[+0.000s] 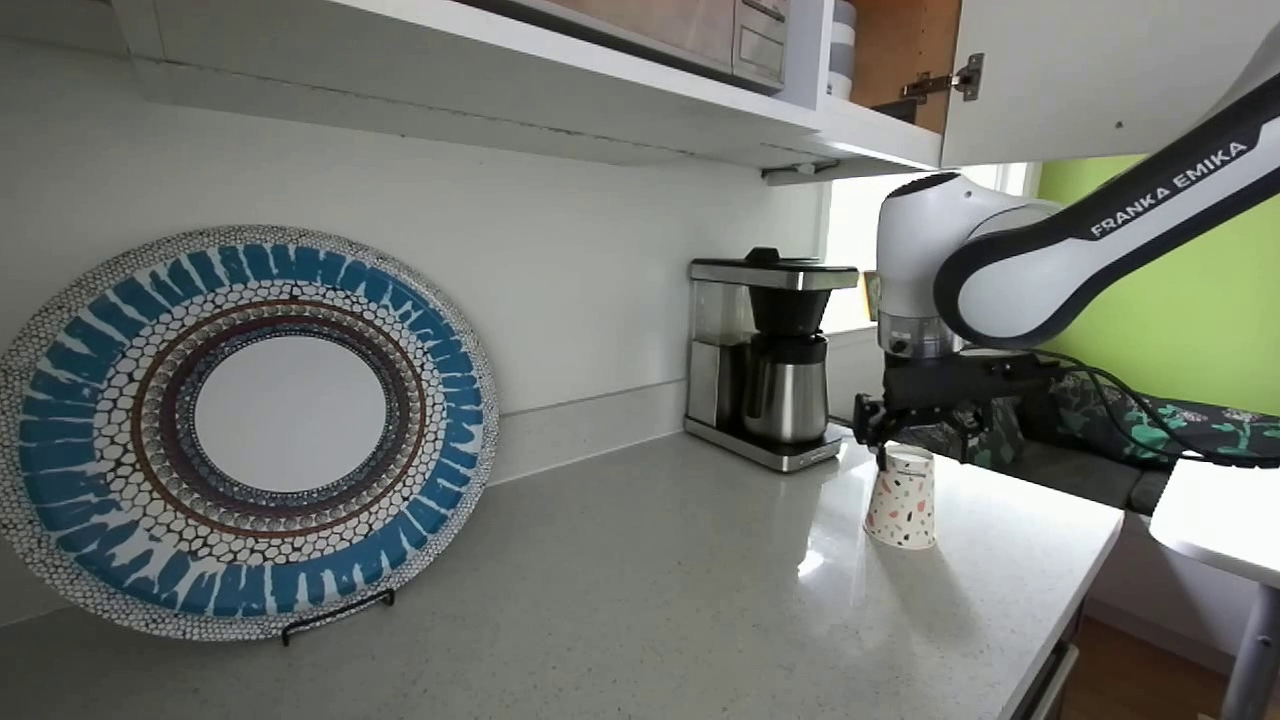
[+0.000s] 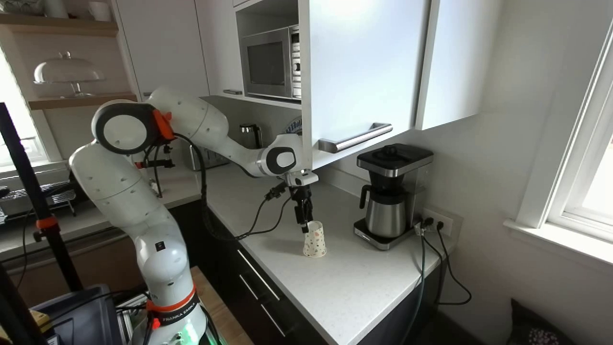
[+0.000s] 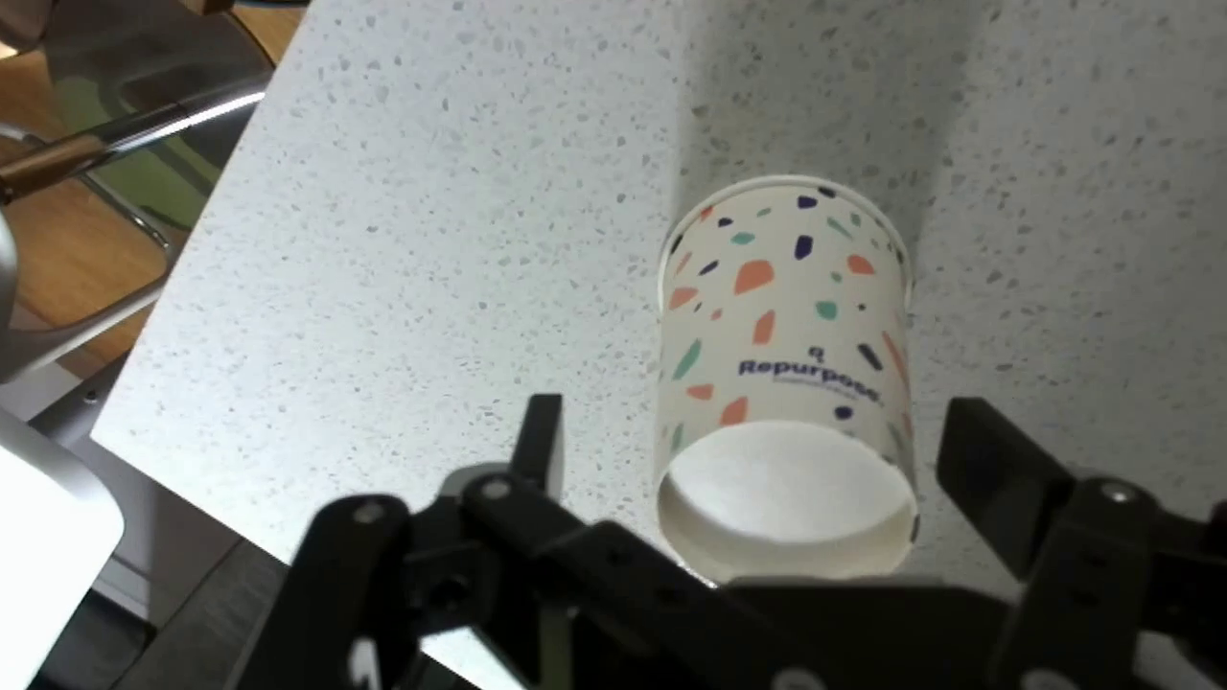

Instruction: Place the coffee cup upright then put it in the open upper cabinet.

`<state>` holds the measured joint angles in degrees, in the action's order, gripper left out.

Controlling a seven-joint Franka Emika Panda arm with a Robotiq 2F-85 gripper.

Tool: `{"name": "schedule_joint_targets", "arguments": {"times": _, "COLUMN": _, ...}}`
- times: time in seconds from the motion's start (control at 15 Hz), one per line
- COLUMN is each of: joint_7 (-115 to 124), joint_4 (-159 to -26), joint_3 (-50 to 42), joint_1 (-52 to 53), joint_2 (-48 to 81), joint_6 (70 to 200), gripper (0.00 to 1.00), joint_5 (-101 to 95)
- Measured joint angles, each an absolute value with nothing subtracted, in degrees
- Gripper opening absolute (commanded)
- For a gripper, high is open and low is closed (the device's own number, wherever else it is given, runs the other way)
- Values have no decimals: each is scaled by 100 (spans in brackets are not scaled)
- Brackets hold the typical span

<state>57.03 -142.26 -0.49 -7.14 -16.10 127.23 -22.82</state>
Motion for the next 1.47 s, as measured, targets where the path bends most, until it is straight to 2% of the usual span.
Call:
{"name": "schedule_joint_targets", "arguments": {"times": 0.6, "joint_7": 4734, "joint_4": -14129, "joint_3": -631, "joint_1": -901, "joint_2": -1326, "joint_6": 13248, "gripper": 100, "joint_5": -636}}
{"name": "schedule_joint_targets", "arguments": {"times": 0.73, "joint_7": 4475, "joint_4": -14052, "joint_3": -716, "joint_1": -917, "joint_2": -1167, "joint_6": 13248, "gripper": 96, "joint_5": -303}}
{"name": "schedule_joint_targets", "arguments": {"times": 0.8, "joint_7": 4370, "joint_4": -13999, "joint_3": -753, "joint_1": -929, "joint_2": -1092, "joint_6": 13248, "gripper": 99, "joint_5": -155}}
{"name": "schedule_joint_targets", "arguments": {"times": 1.07, "joint_7": 3886, "joint_4": -13750, "joint_3": -913, "joint_1": -988, "joint_2": -803, "joint_6": 13243, "gripper": 100, "joint_5": 494}}
{"name": "schedule_joint_targets", "arguments": {"times": 1.47, "joint_7": 2893, "joint_4": -13252, "joint_3": -1168, "joint_1": -1061, "joint_2": -370, "joint_6": 12633, "gripper": 100, "joint_5": 1659}}
